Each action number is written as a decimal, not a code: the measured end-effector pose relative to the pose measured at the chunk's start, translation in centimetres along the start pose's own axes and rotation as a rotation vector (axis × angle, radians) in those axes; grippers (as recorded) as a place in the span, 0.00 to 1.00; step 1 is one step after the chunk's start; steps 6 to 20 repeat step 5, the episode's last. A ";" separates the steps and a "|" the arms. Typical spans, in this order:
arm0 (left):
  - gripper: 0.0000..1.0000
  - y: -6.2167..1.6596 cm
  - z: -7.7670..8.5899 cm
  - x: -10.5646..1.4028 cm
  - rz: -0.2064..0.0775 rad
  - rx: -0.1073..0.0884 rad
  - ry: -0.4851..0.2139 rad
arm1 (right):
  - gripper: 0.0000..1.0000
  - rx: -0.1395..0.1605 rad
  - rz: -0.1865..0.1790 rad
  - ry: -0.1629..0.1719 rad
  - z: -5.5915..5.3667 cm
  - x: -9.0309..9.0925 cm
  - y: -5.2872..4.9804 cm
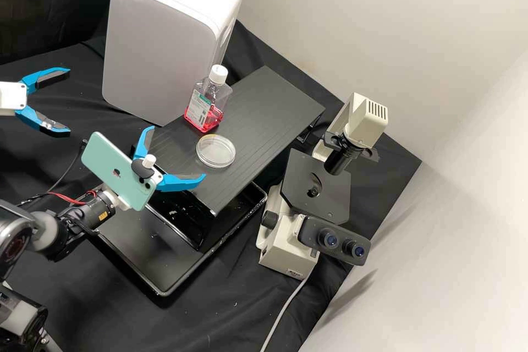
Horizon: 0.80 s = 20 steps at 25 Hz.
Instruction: Place the lid on the petri dish
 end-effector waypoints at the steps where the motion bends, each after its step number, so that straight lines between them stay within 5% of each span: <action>1: 1.00 0.00 0.0 0.0 0.000 0.000 0.000 | 1.00 0.003 -0.005 -0.006 0.1 -0.2 -0.1; 20: 1.00 0.00 0.0 0.0 0.000 0.000 0.000 | 1.00 0.019 -0.027 -0.013 0.3 -0.8 -0.5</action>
